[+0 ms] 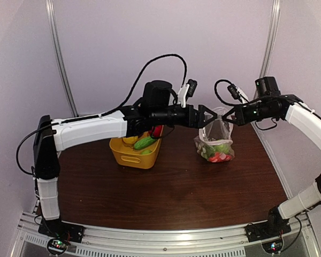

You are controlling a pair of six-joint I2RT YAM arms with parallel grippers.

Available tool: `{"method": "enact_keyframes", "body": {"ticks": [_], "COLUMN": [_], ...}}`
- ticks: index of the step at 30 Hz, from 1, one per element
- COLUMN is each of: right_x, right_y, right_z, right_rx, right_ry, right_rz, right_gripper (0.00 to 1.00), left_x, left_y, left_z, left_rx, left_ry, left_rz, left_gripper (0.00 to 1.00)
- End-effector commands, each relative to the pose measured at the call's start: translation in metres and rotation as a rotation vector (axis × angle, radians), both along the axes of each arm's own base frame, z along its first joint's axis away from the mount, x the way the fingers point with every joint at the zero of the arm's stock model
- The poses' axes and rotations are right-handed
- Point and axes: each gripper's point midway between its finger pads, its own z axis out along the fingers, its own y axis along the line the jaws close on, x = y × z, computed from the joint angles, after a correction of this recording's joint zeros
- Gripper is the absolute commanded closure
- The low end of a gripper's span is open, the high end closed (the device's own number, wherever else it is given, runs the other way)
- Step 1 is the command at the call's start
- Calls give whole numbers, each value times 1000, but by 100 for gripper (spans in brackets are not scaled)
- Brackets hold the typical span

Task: Place the food in the zip-top bag and seal the zipper
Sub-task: Place the fake fruit in the zipper food storage bag, then adjust the zipper food storage bag at the center of the board.

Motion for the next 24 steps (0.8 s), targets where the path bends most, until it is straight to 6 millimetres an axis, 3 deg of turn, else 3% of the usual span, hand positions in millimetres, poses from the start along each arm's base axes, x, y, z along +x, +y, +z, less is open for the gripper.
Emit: {"method": "enact_keyframes", "body": {"ticks": [1, 3, 7, 10, 12, 13, 19, 24], "right_x": [13, 18, 44, 73, 87, 90, 52, 22], "right_y": [-11, -15, -44, -87, -118, -124, -61, -22], "right_z": [26, 35, 63, 90, 99, 100, 74, -13], "right_rx": [-20, -34, -97, -258, -374, -393, -312, -263], "right_ry": [-67, -87, -171, -290, -341, -354, -353, -186], "right_rz": [-52, -65, -179, -354, -493, -520, -274, -81], "right_gripper": [100, 100, 100, 100, 100, 100, 100, 100], "left_x": [-5, -5, -7, 2, 12, 16, 48, 77], "left_y": [15, 22, 44, 66, 83, 92, 145, 194], "left_z": [35, 38, 31, 12, -5, -14, -65, -104], "left_rx": [-47, -35, 19, 133, 226, 270, 467, 624], "left_ry": [-109, -132, -177, -198, -198, -191, -100, -17], "left_rz": [22, 43, 93, 164, 212, 231, 351, 464], "left_gripper": [2, 2, 2, 2, 4, 5, 7, 8]}}
